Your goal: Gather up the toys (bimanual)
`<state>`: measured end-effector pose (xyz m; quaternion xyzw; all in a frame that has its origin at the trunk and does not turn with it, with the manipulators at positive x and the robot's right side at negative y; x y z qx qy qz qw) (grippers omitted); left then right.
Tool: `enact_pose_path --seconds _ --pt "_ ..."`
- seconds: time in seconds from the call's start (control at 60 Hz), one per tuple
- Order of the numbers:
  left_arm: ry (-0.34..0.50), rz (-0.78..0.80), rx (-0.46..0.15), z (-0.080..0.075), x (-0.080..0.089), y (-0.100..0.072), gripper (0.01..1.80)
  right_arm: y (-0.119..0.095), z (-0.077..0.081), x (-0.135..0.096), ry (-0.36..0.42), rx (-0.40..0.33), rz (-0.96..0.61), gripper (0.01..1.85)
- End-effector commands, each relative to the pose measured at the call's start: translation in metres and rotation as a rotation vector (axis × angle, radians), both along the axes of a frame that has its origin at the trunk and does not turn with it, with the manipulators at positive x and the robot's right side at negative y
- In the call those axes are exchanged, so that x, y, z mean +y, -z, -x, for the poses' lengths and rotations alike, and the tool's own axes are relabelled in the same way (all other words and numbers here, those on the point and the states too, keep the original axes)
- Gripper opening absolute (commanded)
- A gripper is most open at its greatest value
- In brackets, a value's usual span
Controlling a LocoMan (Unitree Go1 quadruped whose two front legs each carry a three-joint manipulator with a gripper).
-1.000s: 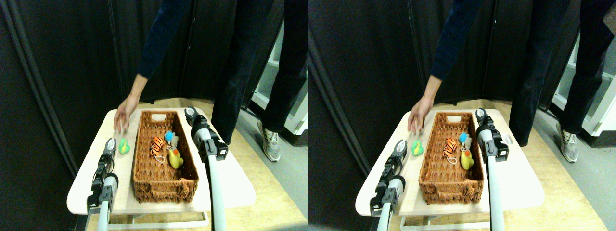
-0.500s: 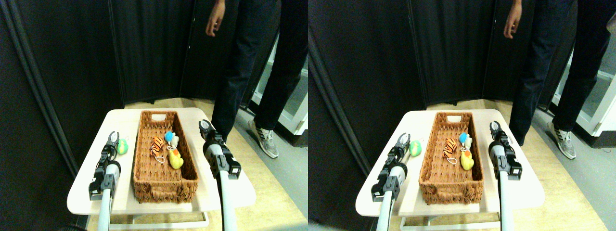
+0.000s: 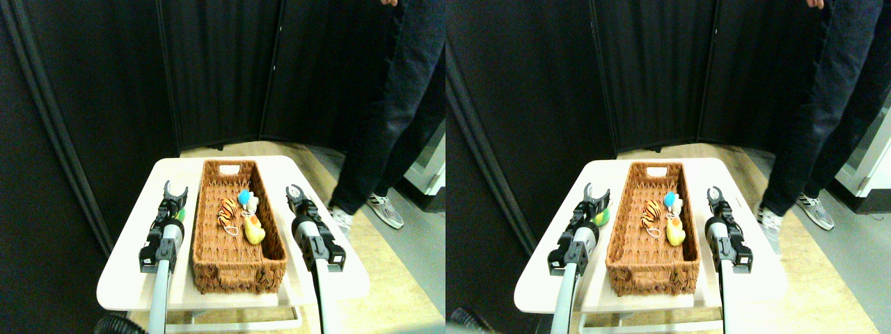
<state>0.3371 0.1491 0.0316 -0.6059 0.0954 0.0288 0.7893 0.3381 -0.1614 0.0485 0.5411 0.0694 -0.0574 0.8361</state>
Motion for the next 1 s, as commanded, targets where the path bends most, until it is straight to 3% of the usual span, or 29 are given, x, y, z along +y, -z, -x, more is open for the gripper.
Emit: enact_pose_path --seconds 0.017,0.133,0.6,1.0 --pt "0.006 0.003 -0.011 -0.001 -0.002 -0.004 0.65 -0.004 -0.003 0.004 -0.003 -0.034 -0.011 0.01" --pt "0.021 0.002 0.002 0.002 -0.001 0.001 0.76 -0.003 -0.002 0.004 -0.004 -0.029 -0.005 0.01" --pt "-0.032 0.035 0.052 0.000 0.018 0.034 0.71 0.001 0.000 0.010 0.000 0.001 -0.024 0.01" --pt "-0.049 0.061 0.055 -0.007 0.017 0.054 0.69 0.001 0.001 0.015 -0.005 0.024 -0.012 0.01"
